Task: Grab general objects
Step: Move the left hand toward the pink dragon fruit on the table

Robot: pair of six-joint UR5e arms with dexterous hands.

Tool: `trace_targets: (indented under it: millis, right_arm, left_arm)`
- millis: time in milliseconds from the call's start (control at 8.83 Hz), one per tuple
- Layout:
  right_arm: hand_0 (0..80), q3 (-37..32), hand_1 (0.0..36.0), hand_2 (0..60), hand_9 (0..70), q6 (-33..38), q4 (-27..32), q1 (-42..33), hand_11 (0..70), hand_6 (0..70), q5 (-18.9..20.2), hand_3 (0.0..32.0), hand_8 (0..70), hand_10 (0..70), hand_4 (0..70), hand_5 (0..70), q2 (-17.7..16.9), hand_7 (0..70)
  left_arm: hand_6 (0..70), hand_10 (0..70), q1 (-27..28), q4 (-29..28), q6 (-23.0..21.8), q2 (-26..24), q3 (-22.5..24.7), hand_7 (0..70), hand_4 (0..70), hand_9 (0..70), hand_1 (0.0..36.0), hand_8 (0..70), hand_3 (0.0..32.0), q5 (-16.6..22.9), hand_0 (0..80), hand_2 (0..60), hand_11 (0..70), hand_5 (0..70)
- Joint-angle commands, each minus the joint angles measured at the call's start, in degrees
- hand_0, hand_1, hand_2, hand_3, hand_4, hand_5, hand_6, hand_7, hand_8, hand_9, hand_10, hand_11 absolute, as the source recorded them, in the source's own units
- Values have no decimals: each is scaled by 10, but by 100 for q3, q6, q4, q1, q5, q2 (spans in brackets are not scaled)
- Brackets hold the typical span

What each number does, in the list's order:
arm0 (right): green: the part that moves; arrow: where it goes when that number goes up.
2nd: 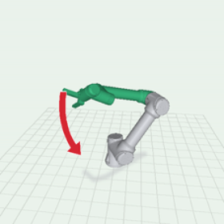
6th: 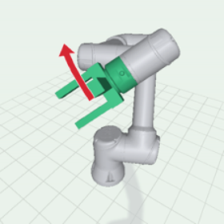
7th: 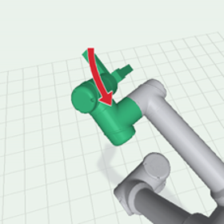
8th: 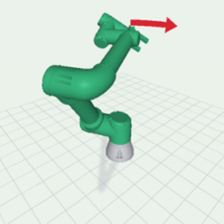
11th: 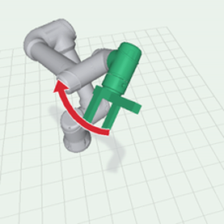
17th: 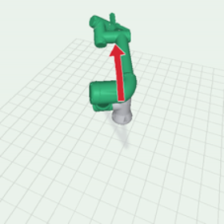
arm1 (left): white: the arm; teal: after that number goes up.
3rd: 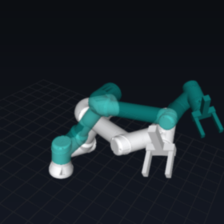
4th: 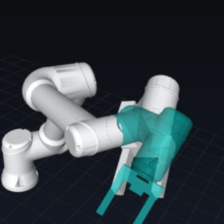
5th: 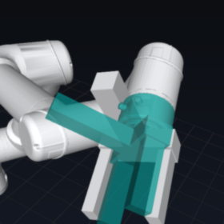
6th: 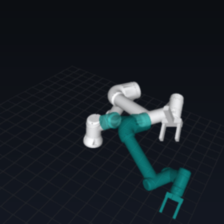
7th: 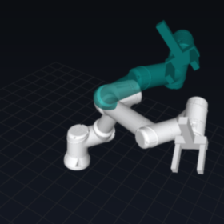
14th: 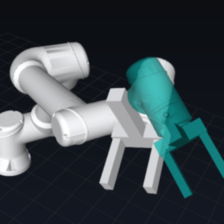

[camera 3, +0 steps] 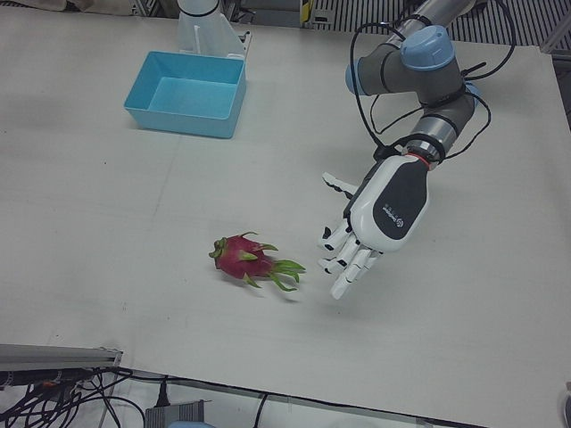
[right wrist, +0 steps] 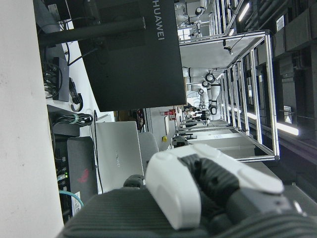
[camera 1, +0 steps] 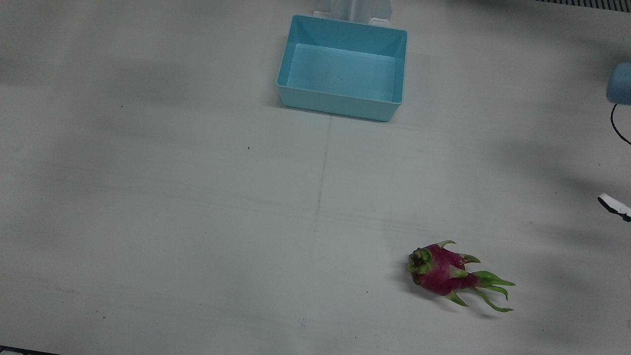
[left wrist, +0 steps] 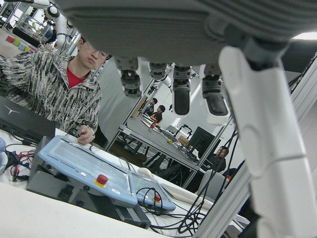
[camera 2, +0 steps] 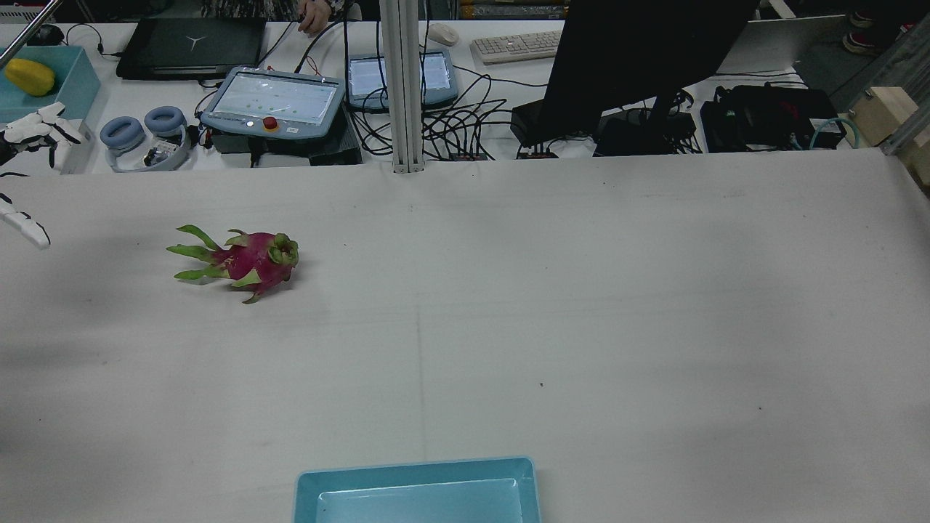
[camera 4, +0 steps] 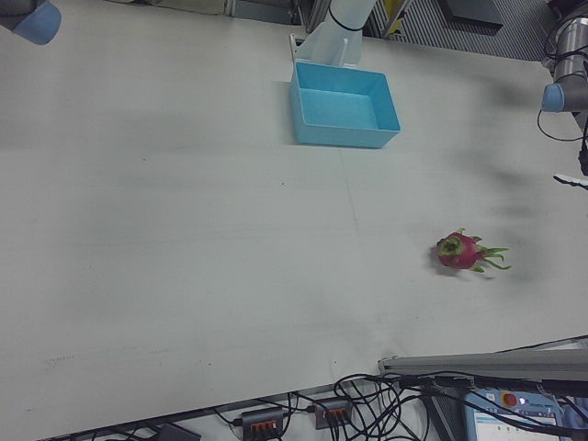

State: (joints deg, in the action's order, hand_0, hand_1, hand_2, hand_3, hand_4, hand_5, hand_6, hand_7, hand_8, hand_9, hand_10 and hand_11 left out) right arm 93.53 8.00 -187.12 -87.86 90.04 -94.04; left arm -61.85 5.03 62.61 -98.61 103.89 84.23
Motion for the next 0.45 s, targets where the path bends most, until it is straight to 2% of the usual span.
trace_targets:
  millis: [0,113,340]
  right_arm:
    - [0,-2,0,0,0,0,0,-3,0,0,4,0,0,0,0,0,0,0]
    - [0,-2,0,0,0,0,0,-3,0,0,5,0,0,0,0,0,0,0]
    - [0,-2,0,0,0,0,0,-3,0,0,5,0,0,0,0,0,0,0]
  left_arm:
    - [0,0,1041,733,285,-639,123,528,0,91,360,0,0,-574,800,600,0,700]
    - [0,0,1113,875,513,-833,71,510,0,88,360,0,0,-591,800,600,0,700]
    - [0,0,1228,990,551,-1080,-201,476,0,81,360,0,0,-679,800,600,0,700]
